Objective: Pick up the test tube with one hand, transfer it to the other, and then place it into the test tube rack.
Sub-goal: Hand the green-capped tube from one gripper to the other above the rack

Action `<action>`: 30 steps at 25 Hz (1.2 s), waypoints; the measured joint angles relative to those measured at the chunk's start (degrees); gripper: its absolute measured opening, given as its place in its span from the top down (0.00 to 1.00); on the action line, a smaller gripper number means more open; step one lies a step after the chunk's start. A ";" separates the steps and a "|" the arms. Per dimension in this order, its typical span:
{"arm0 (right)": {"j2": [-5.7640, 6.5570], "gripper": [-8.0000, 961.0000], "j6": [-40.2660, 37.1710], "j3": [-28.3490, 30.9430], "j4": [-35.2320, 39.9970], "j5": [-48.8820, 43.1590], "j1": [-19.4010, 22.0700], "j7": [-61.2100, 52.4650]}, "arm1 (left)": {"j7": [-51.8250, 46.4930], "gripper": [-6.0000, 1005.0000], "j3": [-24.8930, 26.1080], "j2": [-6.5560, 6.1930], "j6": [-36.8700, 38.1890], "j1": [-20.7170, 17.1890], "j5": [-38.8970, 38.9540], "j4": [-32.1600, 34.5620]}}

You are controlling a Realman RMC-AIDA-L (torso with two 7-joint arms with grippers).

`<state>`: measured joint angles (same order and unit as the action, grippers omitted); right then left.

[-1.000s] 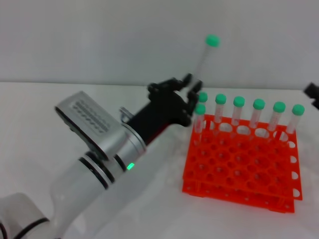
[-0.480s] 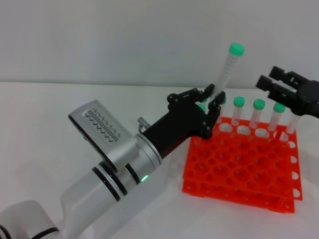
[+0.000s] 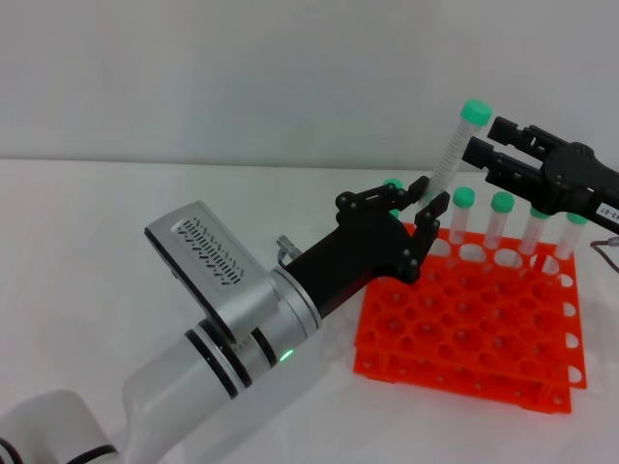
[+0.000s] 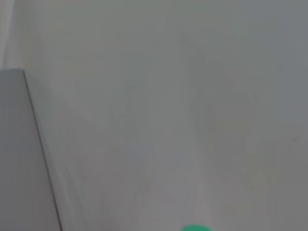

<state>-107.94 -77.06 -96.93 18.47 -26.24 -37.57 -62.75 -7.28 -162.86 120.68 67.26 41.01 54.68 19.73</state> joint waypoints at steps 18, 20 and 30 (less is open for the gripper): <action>-1.06 0.54 -0.82 0.75 2.31 -3.20 -0.16 -1.26 | -0.05 0.81 0.00 0.00 -0.79 -0.23 -1.60 0.09; -1.12 0.55 -0.82 1.24 2.33 -3.20 -0.16 -1.26 | -0.04 0.81 0.00 0.00 -0.87 -0.23 -1.58 0.14; -1.28 0.77 -0.74 1.98 2.34 -3.39 0.03 -1.03 | 0.00 0.81 0.09 -0.01 -1.64 0.05 -1.57 0.19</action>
<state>-109.22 -77.80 -94.95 20.81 -29.63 -37.55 -63.78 -7.28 -162.77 120.67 65.62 41.05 53.11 19.92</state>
